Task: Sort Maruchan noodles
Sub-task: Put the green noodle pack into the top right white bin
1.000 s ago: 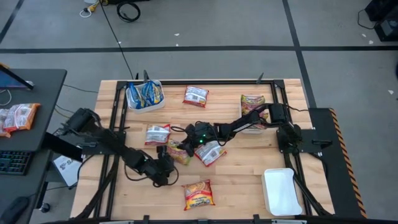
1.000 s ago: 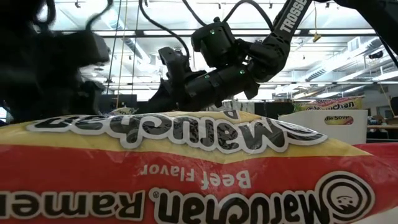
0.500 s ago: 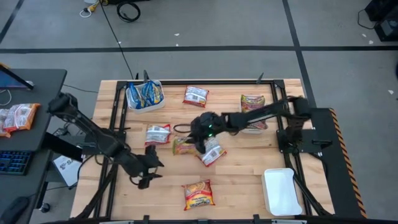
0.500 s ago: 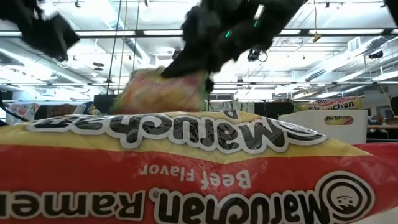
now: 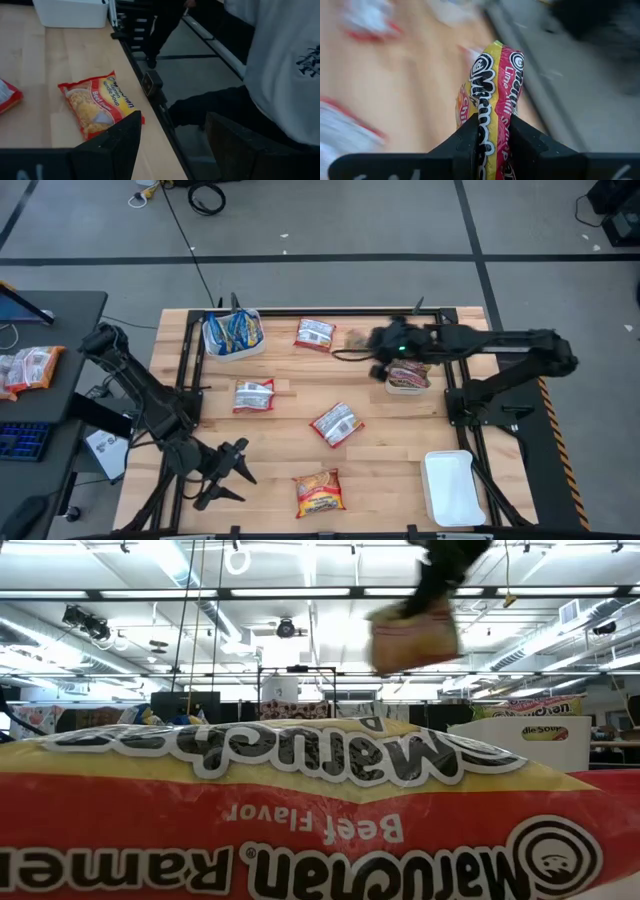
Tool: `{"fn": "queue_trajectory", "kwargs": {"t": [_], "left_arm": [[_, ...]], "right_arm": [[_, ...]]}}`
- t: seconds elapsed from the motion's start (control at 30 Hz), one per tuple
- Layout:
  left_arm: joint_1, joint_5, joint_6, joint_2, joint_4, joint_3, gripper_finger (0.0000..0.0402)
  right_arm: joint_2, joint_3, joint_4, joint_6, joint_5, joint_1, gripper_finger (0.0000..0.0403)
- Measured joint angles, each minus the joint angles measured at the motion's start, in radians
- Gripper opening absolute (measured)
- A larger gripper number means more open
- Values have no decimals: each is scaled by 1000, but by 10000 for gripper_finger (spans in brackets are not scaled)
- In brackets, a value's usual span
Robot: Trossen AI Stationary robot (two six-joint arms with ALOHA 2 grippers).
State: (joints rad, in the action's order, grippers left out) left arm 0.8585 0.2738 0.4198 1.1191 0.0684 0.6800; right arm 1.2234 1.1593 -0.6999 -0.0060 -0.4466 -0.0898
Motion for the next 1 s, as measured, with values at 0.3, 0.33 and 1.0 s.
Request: {"fn": "queue_trajectory", "kwargs": {"t": [0.3,0.33,1.0], "left_arm": [[-10,65,67,33,-31,0,227],[-19,73,71,49,-35,0,227],[-377,33,-67,544,318,87,226]], "right_arm": [[-247,-171,-350,-95,-183,-115,90],[-276,-208,-361,-108,-146,-147,90],[-374,-445,-43,-416,402,-517,90]]}}
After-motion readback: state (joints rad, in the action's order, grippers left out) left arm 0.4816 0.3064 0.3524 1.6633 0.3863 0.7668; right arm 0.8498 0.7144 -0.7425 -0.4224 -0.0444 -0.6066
